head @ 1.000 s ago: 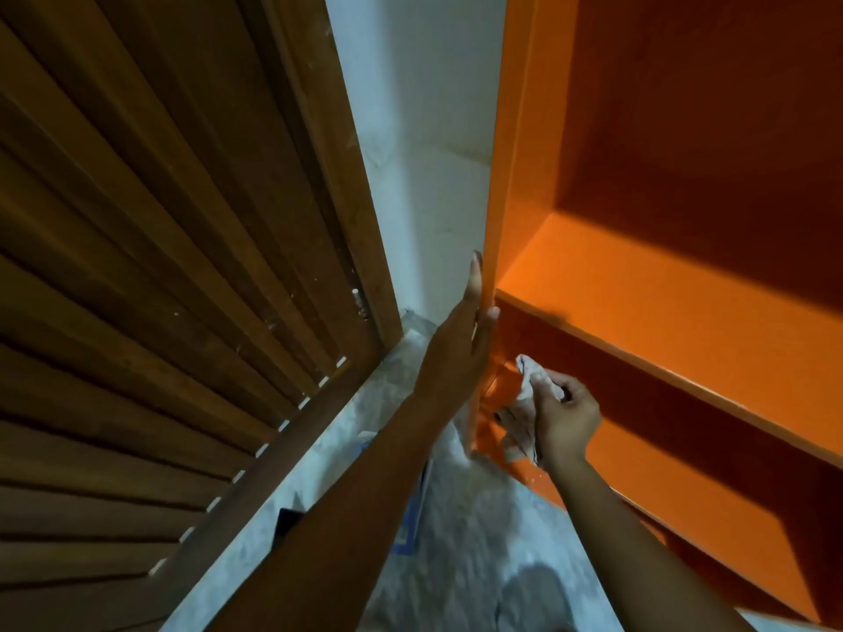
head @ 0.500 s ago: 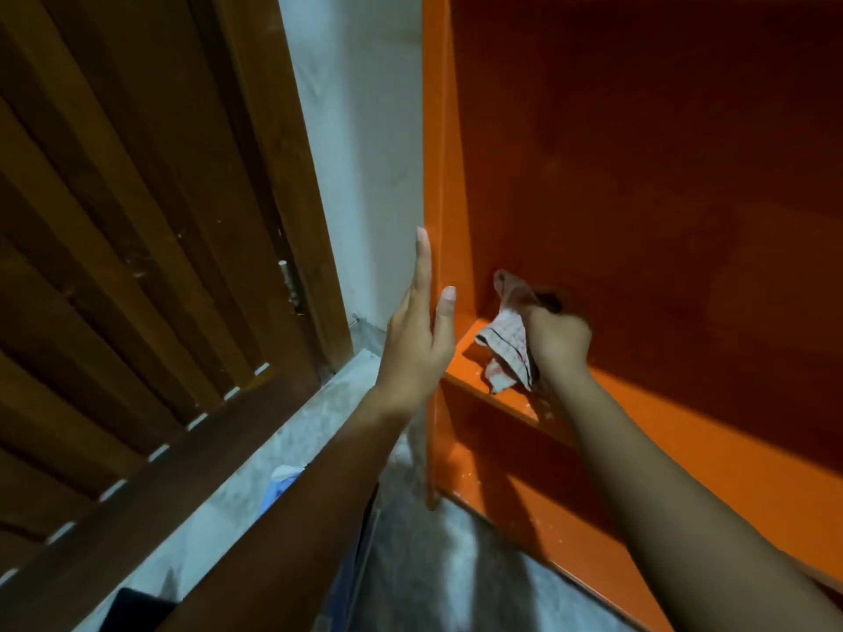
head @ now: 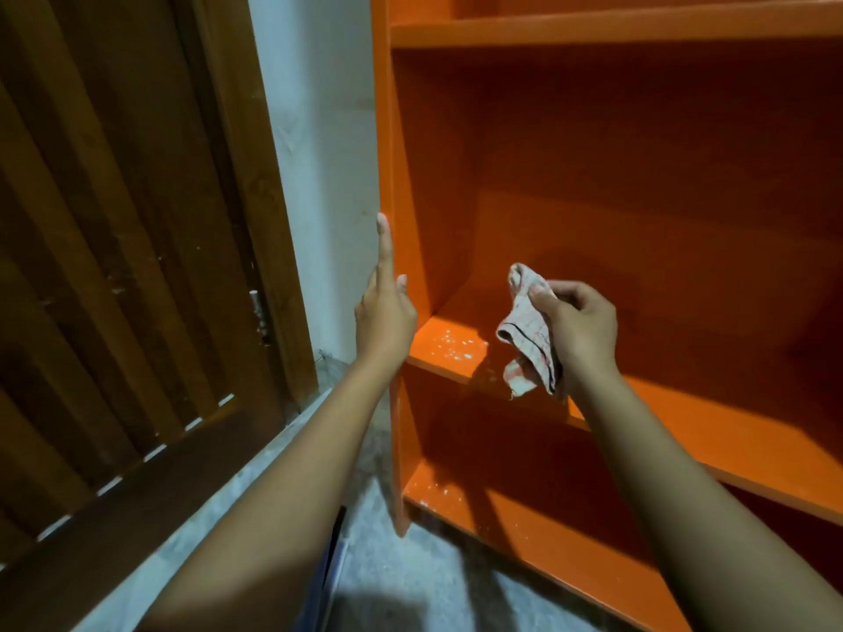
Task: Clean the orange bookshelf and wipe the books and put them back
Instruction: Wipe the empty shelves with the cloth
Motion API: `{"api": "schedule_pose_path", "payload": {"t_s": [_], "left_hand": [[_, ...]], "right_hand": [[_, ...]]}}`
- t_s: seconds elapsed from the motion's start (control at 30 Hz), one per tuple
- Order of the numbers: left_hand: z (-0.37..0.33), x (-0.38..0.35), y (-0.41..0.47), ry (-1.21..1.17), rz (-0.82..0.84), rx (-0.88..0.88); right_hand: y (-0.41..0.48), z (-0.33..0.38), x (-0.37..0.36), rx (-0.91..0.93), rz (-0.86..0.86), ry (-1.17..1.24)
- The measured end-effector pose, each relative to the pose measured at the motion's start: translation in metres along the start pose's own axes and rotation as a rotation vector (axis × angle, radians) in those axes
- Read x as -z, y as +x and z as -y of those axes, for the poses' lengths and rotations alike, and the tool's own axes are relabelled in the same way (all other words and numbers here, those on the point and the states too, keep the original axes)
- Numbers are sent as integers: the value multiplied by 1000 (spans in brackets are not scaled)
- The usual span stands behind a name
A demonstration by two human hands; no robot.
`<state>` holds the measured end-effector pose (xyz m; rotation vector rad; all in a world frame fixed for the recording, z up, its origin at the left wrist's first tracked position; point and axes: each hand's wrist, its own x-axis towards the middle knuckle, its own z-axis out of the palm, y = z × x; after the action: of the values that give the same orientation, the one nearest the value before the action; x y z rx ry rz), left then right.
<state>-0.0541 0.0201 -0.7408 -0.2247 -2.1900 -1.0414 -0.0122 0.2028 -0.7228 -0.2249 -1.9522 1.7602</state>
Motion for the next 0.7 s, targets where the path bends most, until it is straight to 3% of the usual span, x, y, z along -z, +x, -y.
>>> {"api": "schedule_pose_path", "payload": {"t_s": [0.17, 0.27, 0.43, 0.7], "left_hand": [[-1, 6, 0, 87, 83, 88], [-1, 5, -1, 123, 101, 119], [-6, 6, -2, 104, 119, 167], [-5, 7, -2, 114, 132, 141]], "right_hand": [[-17, 0, 55, 132, -184, -171], [-20, -17, 86, 286, -213, -464], [-22, -61, 98, 245, 16, -1112], [18, -60, 60, 24, 325, -1248]]}}
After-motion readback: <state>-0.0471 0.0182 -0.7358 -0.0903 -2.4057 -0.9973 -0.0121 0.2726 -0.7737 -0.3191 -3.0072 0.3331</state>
